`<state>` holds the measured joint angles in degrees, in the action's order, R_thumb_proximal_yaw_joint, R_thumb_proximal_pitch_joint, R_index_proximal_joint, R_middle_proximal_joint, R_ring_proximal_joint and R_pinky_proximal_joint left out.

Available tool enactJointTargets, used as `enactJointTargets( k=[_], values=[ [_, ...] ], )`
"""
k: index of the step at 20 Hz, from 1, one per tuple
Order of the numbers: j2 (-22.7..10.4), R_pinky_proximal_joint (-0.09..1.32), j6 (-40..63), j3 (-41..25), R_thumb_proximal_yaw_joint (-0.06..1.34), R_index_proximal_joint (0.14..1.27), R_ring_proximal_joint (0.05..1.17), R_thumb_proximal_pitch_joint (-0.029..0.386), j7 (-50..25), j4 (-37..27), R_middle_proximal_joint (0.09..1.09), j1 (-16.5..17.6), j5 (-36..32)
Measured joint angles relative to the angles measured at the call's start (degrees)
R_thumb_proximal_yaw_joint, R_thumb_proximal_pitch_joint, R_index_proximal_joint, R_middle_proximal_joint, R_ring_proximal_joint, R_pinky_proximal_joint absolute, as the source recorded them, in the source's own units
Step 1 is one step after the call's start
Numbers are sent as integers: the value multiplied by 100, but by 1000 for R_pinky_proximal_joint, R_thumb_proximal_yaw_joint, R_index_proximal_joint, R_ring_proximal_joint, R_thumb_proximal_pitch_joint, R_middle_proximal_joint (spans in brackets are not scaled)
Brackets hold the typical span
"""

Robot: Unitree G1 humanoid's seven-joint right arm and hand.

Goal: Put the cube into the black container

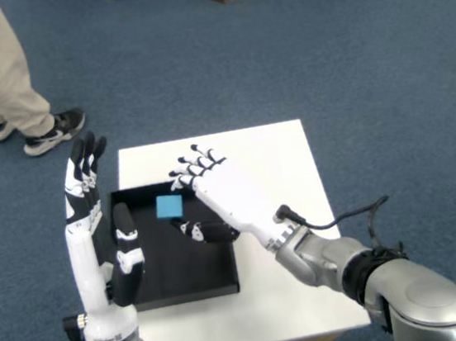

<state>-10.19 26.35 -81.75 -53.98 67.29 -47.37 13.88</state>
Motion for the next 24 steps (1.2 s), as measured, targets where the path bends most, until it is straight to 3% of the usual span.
enactJointTargets(
  k=[18,19,20,21,24],
  values=[
    [17,128,-348,-15,1217,1033,275,209,352,26,380,18,-229],
    [20,126,-352,-16,1191,987,275,209,368,27,380,20,-245],
    [20,126,-353,-16,1056,789,275,202,405,28,374,22,-258],
    [24,117,-354,-27,749,611,268,153,443,30,344,31,-313],
    [26,102,-354,-41,626,579,259,109,544,33,327,36,-360]
  ],
)
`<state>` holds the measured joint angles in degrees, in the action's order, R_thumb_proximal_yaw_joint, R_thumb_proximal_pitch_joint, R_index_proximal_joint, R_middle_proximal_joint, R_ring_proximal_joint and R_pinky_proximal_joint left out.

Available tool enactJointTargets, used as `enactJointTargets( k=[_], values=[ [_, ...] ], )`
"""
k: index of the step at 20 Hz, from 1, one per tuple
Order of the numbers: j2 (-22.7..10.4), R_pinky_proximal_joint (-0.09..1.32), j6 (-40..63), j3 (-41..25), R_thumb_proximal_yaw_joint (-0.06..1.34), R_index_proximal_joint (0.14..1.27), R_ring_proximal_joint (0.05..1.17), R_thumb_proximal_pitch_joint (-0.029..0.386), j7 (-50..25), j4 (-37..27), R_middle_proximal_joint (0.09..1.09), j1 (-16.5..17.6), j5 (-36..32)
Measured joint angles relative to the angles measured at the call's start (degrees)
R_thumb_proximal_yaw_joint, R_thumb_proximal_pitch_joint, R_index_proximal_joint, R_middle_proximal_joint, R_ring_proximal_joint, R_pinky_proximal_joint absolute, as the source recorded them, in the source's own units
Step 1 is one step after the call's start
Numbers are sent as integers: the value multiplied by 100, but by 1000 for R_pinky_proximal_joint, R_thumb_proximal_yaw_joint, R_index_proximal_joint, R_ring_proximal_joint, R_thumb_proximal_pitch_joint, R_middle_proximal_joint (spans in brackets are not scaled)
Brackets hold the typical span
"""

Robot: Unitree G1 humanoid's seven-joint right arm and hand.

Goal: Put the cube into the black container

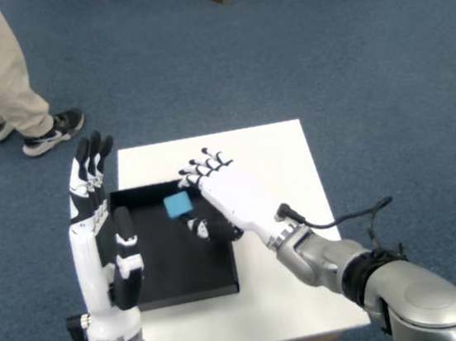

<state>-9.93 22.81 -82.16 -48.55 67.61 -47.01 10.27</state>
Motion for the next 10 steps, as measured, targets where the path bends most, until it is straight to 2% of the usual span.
enactJointTargets(
  k=[5,10],
  values=[
    [2,84,1,-7,493,590,251,67,64,11,318,5,-89],
    [4,77,1,-7,464,605,247,46,73,13,315,5,-89]
  ],
)
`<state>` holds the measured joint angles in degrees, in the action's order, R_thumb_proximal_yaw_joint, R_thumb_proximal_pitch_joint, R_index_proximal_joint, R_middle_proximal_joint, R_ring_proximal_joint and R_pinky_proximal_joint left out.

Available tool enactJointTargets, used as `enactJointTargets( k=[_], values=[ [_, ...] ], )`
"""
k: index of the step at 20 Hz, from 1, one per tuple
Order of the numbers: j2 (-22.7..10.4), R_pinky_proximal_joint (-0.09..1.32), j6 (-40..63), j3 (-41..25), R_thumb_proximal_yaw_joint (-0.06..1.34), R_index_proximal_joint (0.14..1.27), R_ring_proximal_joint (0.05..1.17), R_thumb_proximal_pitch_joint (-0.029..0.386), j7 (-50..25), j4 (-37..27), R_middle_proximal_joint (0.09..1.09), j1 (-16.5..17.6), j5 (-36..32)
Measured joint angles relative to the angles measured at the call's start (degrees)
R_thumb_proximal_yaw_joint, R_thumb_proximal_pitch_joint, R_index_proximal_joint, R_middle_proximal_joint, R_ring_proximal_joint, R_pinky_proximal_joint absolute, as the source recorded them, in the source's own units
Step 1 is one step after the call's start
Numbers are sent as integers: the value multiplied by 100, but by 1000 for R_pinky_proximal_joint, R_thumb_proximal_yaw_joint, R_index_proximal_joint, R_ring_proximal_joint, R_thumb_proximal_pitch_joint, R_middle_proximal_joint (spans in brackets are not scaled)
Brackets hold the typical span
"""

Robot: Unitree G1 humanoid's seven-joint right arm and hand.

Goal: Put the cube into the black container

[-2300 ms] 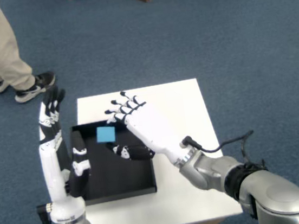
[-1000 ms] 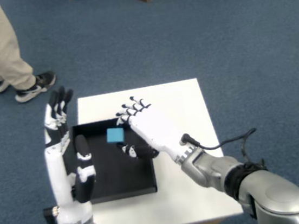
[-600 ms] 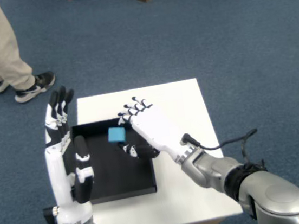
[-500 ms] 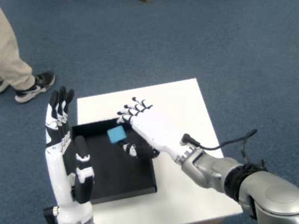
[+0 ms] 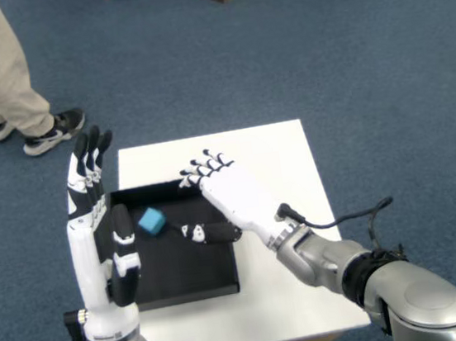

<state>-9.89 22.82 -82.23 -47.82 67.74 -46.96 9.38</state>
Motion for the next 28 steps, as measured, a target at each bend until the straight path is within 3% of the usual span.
enactJointTargets(
  k=[10,14,16,19,26,27,28],
  values=[
    [-11,91,38,1,459,621,251,32,-102,0,319,7,15],
    [-138,98,873,197,485,608,251,30,-962,-3,322,131,-17],
    [-399,108,1656,251,504,587,252,35,-1461,-115,324,283,-20],
    [-785,121,2563,425,557,568,249,56,-1973,-219,316,476,-100],
    [-847,276,3752,809,587,485,348,114,-2492,317,350,1133,-560],
    [-842,274,3947,864,588,470,347,132,-2493,380,348,1209,-681],
    [-854,275,4165,884,585,439,350,184,-2493,423,349,1268,-759]
  ],
)
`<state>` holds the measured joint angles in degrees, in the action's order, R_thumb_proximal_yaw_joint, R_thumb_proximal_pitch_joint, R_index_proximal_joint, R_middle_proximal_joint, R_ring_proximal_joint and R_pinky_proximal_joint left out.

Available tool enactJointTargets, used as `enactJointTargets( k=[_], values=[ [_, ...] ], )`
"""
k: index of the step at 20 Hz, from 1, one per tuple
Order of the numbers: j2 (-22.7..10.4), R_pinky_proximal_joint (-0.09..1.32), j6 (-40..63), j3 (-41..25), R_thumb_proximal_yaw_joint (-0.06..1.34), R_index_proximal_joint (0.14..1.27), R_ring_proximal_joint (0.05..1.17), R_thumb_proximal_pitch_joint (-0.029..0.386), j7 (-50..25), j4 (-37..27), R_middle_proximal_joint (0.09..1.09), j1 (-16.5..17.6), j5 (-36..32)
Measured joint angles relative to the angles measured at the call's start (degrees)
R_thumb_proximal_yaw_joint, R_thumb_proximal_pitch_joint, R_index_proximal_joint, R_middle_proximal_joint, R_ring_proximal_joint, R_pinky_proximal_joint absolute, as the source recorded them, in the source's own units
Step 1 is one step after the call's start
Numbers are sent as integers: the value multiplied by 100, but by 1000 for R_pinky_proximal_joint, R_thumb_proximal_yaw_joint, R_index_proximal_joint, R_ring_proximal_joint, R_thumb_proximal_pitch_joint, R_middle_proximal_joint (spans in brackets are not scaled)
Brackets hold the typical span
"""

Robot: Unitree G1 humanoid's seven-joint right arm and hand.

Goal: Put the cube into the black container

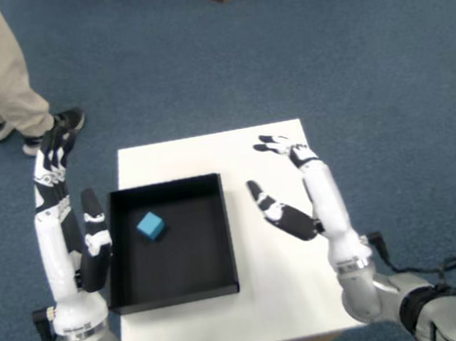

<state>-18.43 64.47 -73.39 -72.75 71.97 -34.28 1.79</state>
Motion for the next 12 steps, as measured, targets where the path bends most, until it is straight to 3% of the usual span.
enactJointTargets(
  k=[2,3,4,5,6,8,12],
  values=[
    [-68,278,451,59,528,415,352,246,-9,100,348,131,-107],
    [-87,280,575,119,488,392,352,253,-21,190,345,151,-154],
    [-92,287,713,210,340,319,354,228,-42,240,315,166,-260],
    [-90,288,862,274,105,251,351,162,-50,252,264,212,-414],
    [-81,291,1012,343,4,224,342,113,-33,276,239,298,-553],
    [-67,304,1195,406,-14,216,302,84,160,370,212,391,-789],
    [-135,215,1658,428,-39,180,203,94,514,383,150,428,-1071]
  ],
)
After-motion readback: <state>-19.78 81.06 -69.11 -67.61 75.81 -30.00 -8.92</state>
